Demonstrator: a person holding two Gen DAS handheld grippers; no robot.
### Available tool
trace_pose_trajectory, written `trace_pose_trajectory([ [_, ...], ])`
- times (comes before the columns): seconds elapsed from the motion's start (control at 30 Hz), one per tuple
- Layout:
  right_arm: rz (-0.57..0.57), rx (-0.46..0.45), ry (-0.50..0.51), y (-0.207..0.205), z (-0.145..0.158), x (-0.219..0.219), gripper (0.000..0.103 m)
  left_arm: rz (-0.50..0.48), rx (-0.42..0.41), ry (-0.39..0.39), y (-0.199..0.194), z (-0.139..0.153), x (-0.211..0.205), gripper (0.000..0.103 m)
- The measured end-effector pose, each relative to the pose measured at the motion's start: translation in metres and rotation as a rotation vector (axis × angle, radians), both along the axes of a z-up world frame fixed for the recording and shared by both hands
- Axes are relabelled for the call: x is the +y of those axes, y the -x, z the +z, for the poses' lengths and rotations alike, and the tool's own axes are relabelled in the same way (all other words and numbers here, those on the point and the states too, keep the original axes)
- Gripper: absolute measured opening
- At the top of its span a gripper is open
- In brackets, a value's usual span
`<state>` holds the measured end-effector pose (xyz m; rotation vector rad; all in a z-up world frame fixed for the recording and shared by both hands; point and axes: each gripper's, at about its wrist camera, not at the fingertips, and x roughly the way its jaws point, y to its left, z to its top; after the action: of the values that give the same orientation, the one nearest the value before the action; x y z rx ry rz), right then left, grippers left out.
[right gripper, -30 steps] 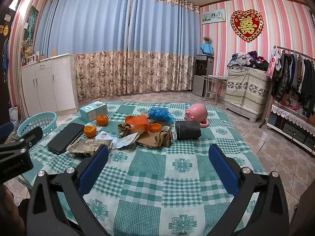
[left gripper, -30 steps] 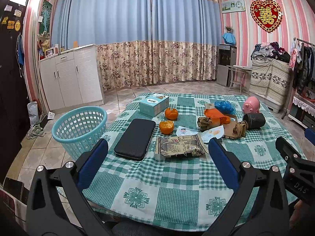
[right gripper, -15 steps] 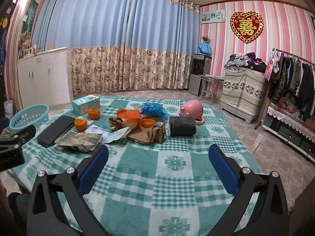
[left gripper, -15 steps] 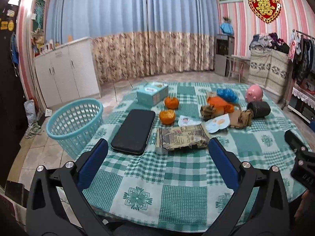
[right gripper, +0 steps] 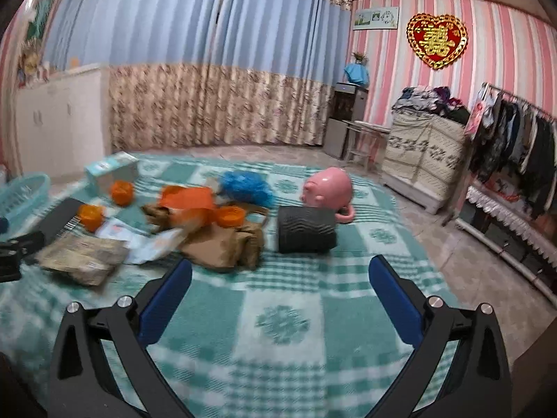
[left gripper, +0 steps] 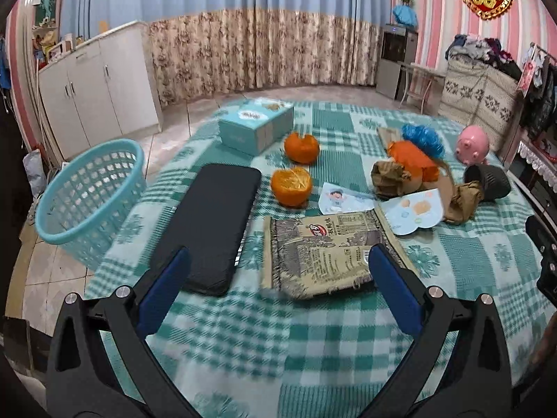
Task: Collect trash
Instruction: 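Grasp the printed snack wrapper with the left tool while the right tool grasps the white paper card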
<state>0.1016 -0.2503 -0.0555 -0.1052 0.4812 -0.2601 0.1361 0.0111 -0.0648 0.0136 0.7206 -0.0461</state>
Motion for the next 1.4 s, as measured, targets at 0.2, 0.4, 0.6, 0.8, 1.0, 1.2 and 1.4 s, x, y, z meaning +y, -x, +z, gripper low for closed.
trace_pose_trajectory([
  [0.2, 0.006, 0.050, -0.017, -0.014, -0.015, -0.004, 0.099, -0.039, 0.055, 0.029, -0.023, -0.018, -0.008, 0.098],
  [0.4, 0.012, 0.079, -0.034, -0.021, -0.027, -0.006, 0.099, -0.098, 0.176, 0.007, -0.041, -0.049, -0.020, 0.079],
  [0.6, 0.018, 0.113, -0.102, -0.029, -0.028, -0.005, 0.099, -0.133, 0.161, -0.009, -0.036, -0.046, -0.023, 0.028],
  [0.8, 0.092, 0.137, -0.107, -0.050, -0.016, 0.010, 0.099, -0.134, 0.153, 0.040, -0.034, -0.037, -0.017, 0.001],
  [1.0, 0.138, 0.149, -0.147, -0.078, -0.003, 0.024, 0.099, -0.125, 0.067, 0.053, -0.020, -0.006, -0.008, 0.000],
  [1.2, 0.197, 0.231, -0.171, -0.104, -0.022, 0.049, 0.096, -0.097, -0.004, 0.058, -0.022, 0.023, 0.014, 0.000],
  [1.4, 0.277, 0.337, -0.315, -0.127, -0.046, 0.059, 0.026, -0.072, 0.005, 0.080, -0.028, 0.024, 0.035, 0.000],
])
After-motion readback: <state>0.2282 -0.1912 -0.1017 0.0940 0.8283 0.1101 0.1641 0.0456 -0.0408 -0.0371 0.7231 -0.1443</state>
